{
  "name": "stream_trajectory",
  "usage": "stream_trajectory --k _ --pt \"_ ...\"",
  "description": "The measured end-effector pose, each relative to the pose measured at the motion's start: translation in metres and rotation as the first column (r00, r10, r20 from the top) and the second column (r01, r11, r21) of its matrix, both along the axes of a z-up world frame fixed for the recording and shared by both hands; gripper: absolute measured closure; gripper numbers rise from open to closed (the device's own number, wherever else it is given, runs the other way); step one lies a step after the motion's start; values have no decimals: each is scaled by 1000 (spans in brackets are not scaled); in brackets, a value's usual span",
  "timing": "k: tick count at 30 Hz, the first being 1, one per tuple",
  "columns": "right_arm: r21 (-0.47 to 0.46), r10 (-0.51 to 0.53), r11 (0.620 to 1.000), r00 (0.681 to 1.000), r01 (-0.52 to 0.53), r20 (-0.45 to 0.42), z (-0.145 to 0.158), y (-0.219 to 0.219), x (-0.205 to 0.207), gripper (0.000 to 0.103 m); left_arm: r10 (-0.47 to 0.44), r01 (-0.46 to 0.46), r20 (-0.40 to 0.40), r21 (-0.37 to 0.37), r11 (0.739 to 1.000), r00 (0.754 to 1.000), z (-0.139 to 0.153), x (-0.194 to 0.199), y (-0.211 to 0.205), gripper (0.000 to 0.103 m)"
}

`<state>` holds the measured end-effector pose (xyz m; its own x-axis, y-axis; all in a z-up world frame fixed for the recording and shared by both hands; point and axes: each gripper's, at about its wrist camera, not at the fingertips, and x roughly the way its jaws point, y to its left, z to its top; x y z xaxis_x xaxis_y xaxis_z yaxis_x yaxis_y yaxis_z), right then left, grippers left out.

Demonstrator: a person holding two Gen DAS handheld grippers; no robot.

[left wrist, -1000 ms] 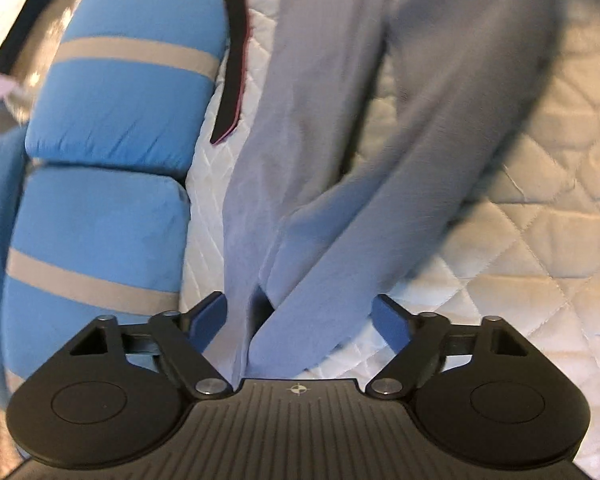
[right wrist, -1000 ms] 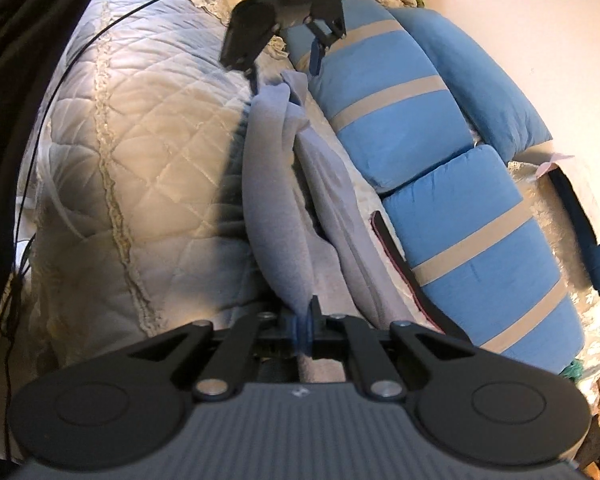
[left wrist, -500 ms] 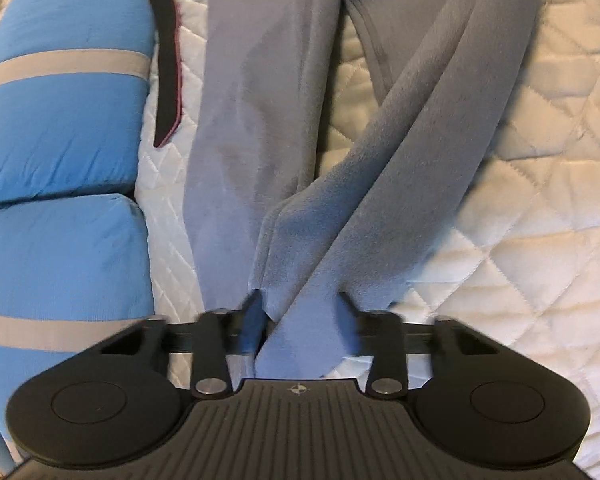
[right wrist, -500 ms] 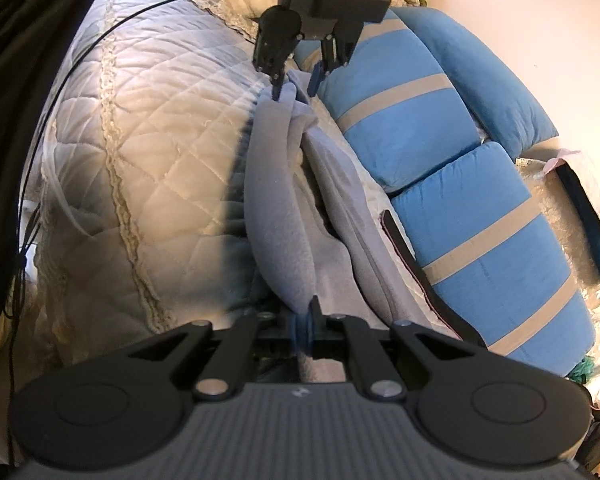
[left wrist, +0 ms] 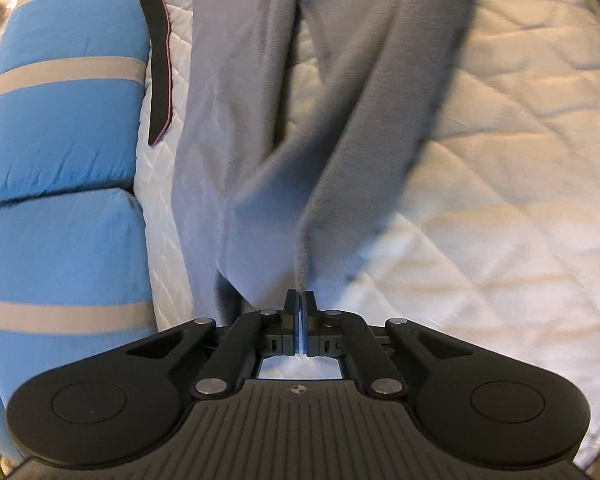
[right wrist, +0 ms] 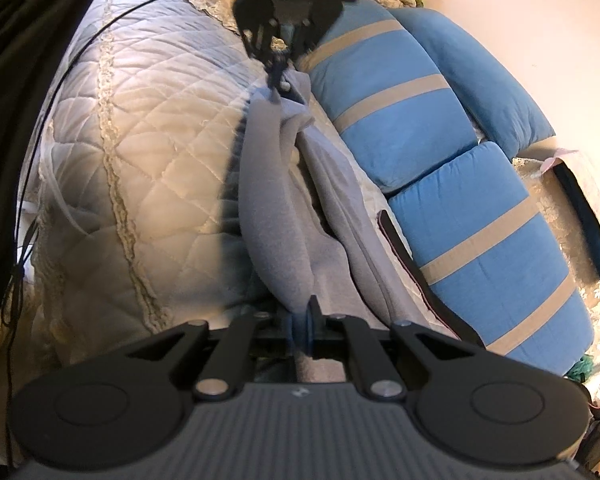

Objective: Fold clothes

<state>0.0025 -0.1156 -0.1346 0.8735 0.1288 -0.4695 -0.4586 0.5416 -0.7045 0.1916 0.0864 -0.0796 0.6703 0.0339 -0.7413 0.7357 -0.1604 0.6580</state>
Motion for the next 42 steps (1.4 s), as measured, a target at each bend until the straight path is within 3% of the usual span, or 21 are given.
stream_trajectory --k 12,16,17,18,19,20,21,25,28,31,33,34,36,38,42 --pt "-2 -2 1000 1000 2 -4 -1 1 -1 83 73 -74 -19 -66 995 997 -8 -61 19 102" --pt "-13 4 1000 1000 -4 -3 -3 1 -2 81 84 -79 53 -83 993 995 -7 -66 23 97" --pt "-16 5 1000 1000 -5 -3 -3 1 -2 79 85 -78 80 -85 993 993 -6 -64 23 92" --pt "-16 6 1000 1000 -6 -3 -3 2 -2 77 84 -74 111 -86 994 990 -6 -63 24 69" --pt "-16 6 1000 1000 -6 -5 -3 2 -2 76 65 -54 141 -80 995 988 -6 -61 24 56" --pt "-15 5 1000 1000 -5 -7 -3 2 -1 76 42 -30 171 -72 997 984 -6 -60 25 32" --pt "-14 5 1000 1000 -5 -9 -4 2 -1 76 12 -2 194 -49 999 981 -7 -57 25 25" --pt "-16 5 1000 1000 -6 -12 -4 3 -1 75 -113 91 204 113 989 972 -24 -41 28 26" --pt "-14 5 1000 1000 -5 -14 -4 4 0 75 -245 199 168 250 948 955 -40 -36 31 27" --pt "-7 4 1000 1000 -5 -16 -4 3 1 75 -346 289 118 340 895 931 -49 -32 32 42" --pt "-7 5 1000 1000 -5 -16 -4 3 1 75 -359 305 85 372 877 929 -54 -25 32 59" --pt "-7 6 1000 1000 -6 -15 -4 4 1 75 -361 309 68 383 870 930 -55 -21 32 62" --pt "-6 7 1000 1000 -8 -13 -4 4 1 75 -338 294 45 393 871 940 -59 -13 31 84" --pt "-5 7 1000 1000 -7 -12 -4 5 2 75 -280 240 43 404 883 959 -62 -5 29 98" --pt "-2 7 1000 1000 -7 -16 -4 5 2 75 -111 65 117 339 938 987 -53 2 18 99"
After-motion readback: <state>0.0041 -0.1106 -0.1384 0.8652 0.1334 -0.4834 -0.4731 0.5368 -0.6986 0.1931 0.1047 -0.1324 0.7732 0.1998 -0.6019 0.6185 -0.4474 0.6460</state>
